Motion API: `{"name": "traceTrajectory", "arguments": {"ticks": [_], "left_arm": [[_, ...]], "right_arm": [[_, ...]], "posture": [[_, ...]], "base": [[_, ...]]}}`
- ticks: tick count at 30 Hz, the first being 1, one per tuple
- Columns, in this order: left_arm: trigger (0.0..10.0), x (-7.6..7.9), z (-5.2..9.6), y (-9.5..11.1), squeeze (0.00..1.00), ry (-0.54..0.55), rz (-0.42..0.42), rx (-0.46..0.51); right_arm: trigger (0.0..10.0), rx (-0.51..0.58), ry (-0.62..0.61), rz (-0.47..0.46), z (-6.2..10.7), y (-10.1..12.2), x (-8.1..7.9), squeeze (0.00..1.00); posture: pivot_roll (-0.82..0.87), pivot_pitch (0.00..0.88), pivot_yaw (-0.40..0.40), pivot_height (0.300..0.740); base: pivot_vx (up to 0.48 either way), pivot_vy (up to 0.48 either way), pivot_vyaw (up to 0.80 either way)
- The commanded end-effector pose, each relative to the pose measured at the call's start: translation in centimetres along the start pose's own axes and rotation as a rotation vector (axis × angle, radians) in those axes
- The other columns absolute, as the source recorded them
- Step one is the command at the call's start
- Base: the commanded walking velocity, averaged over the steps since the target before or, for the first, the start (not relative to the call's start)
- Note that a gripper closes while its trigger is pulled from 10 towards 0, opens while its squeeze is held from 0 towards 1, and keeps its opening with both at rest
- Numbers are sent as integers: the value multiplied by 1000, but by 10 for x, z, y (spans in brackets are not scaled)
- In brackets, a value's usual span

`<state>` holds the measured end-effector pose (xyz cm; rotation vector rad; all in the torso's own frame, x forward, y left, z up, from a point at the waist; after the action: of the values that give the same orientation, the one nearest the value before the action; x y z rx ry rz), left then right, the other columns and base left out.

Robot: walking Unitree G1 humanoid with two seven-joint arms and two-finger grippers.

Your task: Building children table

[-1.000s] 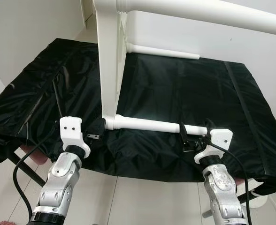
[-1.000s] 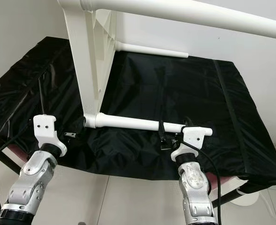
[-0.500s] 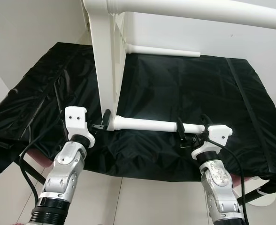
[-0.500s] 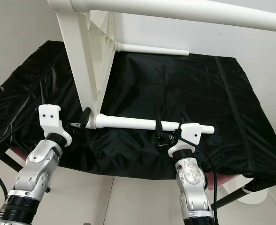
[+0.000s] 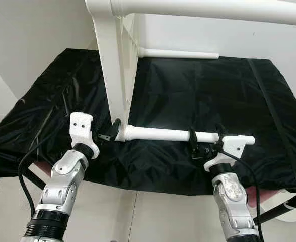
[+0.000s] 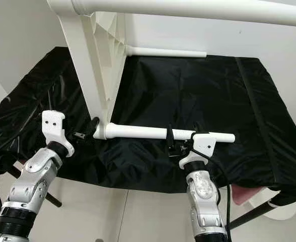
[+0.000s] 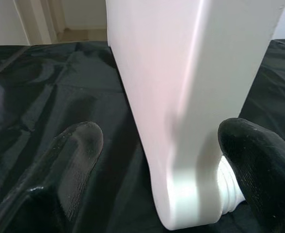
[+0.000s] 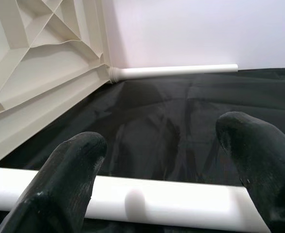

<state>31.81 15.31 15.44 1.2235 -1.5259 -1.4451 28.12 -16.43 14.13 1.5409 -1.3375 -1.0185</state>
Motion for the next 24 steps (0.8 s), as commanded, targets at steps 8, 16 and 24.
{"name": "traceTrajectory", "arguments": {"ticks": [8, 16, 24], "left_arm": [[10000, 1, 6, -7, 0, -17, 10, -17], [10000, 2, 10, -9, 0, 20, 41, -4], [10000, 6, 13, -12, 0, 59, 61, 10]], "right_arm": [[10000, -13, 24, 9, -1, -3, 1, 0], [10000, -16, 50, 24, -7, -1, 5, 0], [10000, -21, 98, 36, -14, 2, 6, 0]], "posture": [[83, 40, 32, 740], [99, 46, -23, 740], [105, 51, -69, 740]], "base": [[0, 0, 0], [0, 0, 0], [0, 0, 0]]}}
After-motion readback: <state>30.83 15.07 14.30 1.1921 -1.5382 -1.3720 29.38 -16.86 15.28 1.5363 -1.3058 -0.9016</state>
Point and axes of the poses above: a point about 5 cm out from each wrist's last joint towards the gripper, its own z axis pointing back from the gripper into the wrist, its own y axis along the axis of the wrist's last joint, x = y × z, the point moved 1 cm from there along -z, pointing out of the wrist towards the gripper, and after that the axes turned 8 degrees about -z, right-handed, at the moved point
